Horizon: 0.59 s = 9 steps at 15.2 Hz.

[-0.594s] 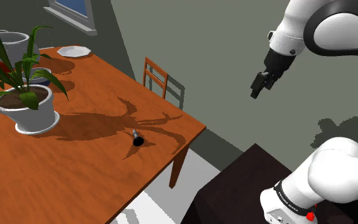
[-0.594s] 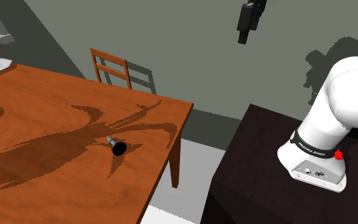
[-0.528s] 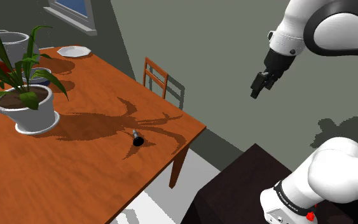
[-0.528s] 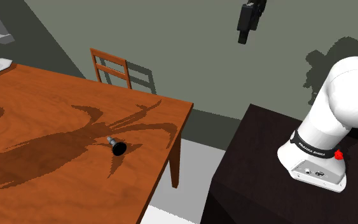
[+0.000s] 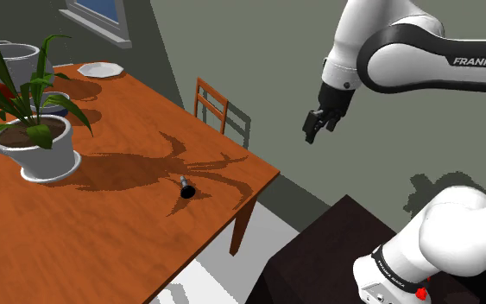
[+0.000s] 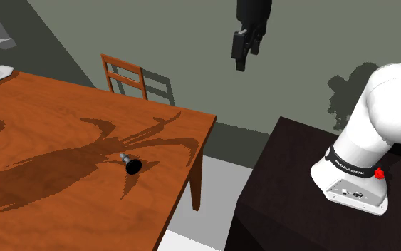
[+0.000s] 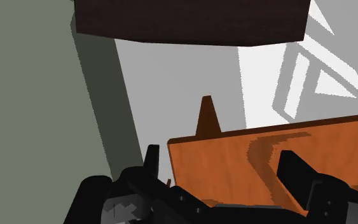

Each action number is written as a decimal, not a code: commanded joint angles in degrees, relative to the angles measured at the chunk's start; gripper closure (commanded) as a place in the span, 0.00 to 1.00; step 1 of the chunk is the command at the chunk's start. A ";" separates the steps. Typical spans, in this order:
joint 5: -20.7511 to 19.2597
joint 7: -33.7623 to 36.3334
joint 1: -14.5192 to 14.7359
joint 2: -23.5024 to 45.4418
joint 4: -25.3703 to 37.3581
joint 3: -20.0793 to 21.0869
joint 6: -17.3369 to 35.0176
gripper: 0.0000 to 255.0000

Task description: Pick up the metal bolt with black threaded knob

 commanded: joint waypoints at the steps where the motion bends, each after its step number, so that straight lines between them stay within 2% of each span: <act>1: 0.62 1.96 0.33 3.71 1.31 1.59 1.90 0.00; 9: 0.52 9.86 1.14 20.31 8.53 7.40 9.12 0.00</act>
